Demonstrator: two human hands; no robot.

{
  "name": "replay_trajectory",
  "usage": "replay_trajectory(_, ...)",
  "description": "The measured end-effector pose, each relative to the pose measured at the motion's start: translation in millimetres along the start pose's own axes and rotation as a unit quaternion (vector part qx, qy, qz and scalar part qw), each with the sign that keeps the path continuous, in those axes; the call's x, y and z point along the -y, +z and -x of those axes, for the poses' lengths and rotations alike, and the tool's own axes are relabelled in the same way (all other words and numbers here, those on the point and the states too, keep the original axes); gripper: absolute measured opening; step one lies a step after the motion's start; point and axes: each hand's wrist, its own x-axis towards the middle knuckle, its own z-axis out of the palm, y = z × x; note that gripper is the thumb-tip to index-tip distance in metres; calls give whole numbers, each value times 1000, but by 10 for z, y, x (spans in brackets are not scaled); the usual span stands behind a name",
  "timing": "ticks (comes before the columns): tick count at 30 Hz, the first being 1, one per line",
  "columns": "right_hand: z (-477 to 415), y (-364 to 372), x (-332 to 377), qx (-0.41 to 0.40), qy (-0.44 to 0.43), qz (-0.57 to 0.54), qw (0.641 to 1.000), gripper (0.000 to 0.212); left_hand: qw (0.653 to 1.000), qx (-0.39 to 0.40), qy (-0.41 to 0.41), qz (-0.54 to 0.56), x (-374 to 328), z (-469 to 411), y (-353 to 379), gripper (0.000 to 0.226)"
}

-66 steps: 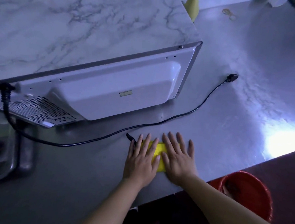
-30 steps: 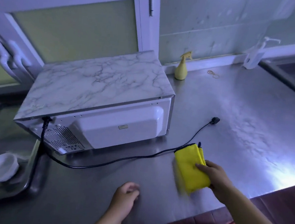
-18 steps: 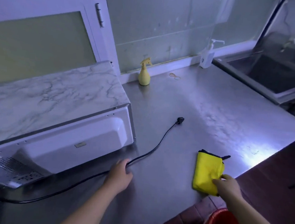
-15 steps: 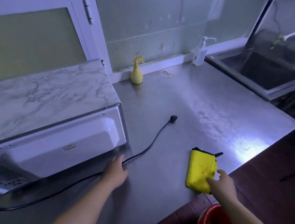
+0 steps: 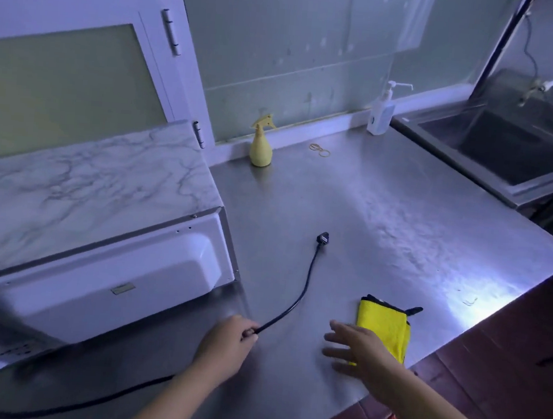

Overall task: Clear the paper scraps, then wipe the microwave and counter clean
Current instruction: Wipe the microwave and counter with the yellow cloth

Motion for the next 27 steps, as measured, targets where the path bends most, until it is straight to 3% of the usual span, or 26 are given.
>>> replay_trajectory(4, -46, 511, 373, 94, 16, -148, 984, 27, 994, -54, 51, 80, -74, 415, -326, 24)
replay_trajectory(7, 138, 1009, 782, 103, -17, -206, 973, 20, 982, -114, 54, 137, -95, 711, -633, 24)
replay_trajectory(12, 802, 1785, 1143, 132, -176, -212, 952, 31, 944, -180, 39, 274, -93, 1194, -1120, 22)
replay_trajectory(17, 1442, 2384, 1170, 233, -334, -170, 897, 13, 920, -210, 26, 330, -51, 1742, -1538, 26)
replay_trajectory(19, 1631, 2641, 1135, 279, -375, -112, 877, 14, 896, -255, 20, 363, -46, 1999, -1746, 33)
replay_trajectory(24, 1970, 3339, 760, 417, -425, 32, 803, 20, 796, -405, 14, 451, 195, 2661, -2393, 42)
replay_trajectory(27, 2111, 3791, 309, 499, -429, 127, 742, 19, 734, -484, -14, 475, 527, 3036, -2673, 34)
